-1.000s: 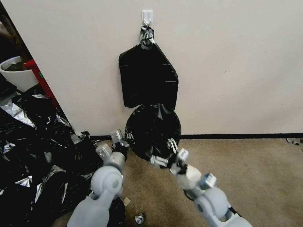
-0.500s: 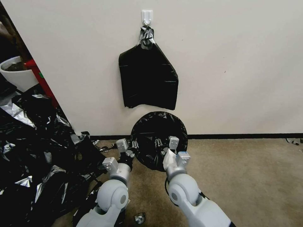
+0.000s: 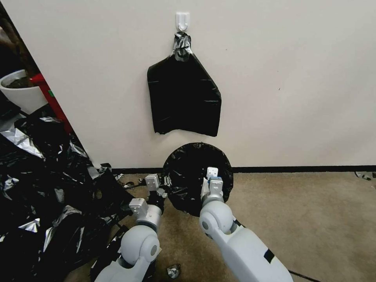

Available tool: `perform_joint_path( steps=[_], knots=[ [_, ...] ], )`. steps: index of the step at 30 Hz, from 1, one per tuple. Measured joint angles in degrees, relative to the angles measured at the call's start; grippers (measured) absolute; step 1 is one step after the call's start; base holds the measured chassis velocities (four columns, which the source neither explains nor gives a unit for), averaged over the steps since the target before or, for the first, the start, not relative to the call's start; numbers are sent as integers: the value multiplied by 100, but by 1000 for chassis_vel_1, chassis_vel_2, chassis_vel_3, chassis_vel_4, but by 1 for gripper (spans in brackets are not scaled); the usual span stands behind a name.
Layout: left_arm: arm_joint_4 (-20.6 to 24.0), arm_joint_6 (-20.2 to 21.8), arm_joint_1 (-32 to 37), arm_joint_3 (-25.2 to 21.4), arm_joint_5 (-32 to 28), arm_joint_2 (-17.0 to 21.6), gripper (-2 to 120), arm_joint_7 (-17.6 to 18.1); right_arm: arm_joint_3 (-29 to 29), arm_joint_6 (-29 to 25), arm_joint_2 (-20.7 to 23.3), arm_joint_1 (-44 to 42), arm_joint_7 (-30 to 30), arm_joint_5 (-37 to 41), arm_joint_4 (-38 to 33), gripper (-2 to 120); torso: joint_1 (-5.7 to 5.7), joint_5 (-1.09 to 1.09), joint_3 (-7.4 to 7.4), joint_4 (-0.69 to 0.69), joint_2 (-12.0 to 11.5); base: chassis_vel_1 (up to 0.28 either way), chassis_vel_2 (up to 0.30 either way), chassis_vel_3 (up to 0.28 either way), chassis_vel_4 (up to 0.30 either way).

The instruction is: Place a trash bag onto the trash bin.

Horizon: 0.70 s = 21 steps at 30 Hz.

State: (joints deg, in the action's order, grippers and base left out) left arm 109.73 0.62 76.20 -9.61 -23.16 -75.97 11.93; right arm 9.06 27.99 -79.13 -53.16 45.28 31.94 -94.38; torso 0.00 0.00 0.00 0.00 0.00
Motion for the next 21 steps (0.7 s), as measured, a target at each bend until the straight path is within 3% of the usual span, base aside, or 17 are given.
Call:
perform_joint_path(
  steps=[12,21],
  knots=[
    [-41,-191,108,175,222,-69,3,-270,52,405,50,229,245,-50,595,0,0,0,0,-1,0,0,0,0,0],
    [51,-135,176,199,159,-95,3,-239,-6,149,66,195,177,-1004,763,0,0,0,0,-1,0,0,0,0,0]
  ],
)
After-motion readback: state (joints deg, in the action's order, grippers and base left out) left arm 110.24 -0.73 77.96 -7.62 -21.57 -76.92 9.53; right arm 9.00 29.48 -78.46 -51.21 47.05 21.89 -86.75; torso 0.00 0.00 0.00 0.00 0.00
